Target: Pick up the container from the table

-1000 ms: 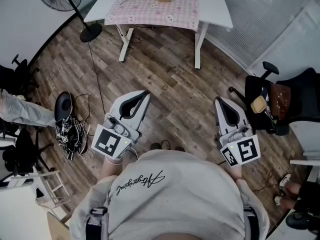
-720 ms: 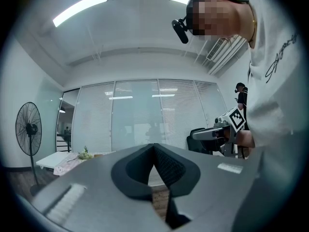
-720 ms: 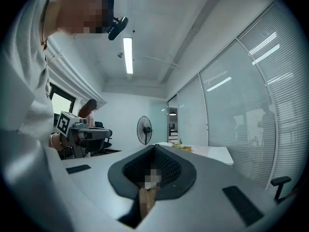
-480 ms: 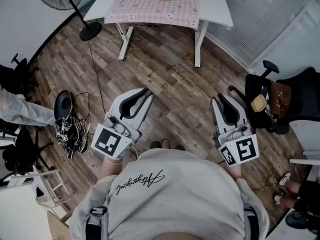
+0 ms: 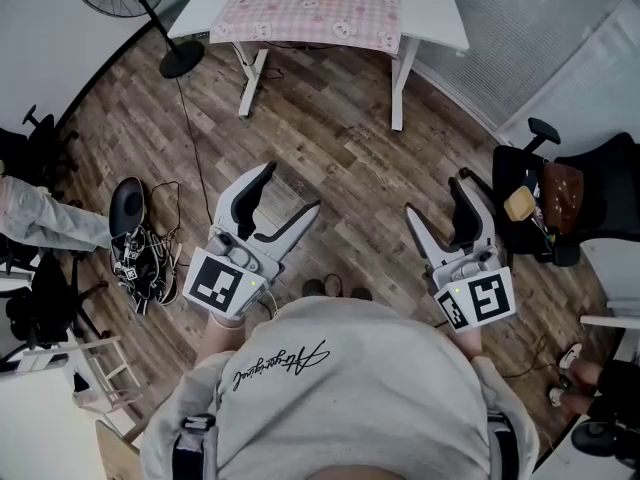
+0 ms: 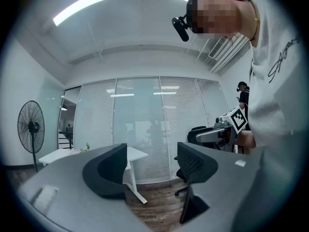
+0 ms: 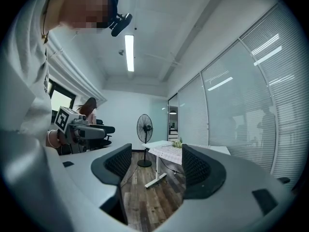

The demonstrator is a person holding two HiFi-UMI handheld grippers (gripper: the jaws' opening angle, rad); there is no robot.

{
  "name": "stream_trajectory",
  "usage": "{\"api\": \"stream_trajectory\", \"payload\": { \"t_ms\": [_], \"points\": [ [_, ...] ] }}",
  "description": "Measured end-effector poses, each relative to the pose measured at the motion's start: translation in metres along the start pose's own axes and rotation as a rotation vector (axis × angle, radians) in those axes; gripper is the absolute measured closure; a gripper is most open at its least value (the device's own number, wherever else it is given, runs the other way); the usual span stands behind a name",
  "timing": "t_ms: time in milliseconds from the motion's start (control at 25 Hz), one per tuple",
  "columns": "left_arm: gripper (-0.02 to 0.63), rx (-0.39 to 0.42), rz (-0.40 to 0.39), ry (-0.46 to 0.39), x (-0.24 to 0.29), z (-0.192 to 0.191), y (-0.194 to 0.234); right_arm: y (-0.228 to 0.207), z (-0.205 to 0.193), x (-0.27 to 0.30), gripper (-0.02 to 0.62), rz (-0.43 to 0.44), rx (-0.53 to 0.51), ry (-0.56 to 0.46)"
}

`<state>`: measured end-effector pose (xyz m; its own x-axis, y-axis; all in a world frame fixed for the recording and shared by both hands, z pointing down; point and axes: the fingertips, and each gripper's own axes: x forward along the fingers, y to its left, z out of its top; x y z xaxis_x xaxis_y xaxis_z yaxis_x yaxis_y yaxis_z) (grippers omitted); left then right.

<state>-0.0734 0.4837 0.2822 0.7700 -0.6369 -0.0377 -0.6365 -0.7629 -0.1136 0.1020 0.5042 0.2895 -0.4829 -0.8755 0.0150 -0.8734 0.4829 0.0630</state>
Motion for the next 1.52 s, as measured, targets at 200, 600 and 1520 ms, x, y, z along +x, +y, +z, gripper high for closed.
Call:
{"api": "stream_trajectory", "payload": {
  "t_ms": [200,600,1520],
  "points": [
    [0.210,-0.015,0.021,-0.007,-0.003,0.001,0.005,0.001,0.000,0.002,0.192,-0.012,-0.002,-0.004],
    [0.155,-0.024,0.022,-0.013,-0.015,0.001,0.022,0.015,0.002,0.015,0.155,-0.016,0.004,-0.003],
    [0.155,-0.065,-0.080,-0.058,-0.044,-0.014,0.065,0.054,-0.017,0.044,0.156,-0.117,0.090,0.039]
  ]
}}
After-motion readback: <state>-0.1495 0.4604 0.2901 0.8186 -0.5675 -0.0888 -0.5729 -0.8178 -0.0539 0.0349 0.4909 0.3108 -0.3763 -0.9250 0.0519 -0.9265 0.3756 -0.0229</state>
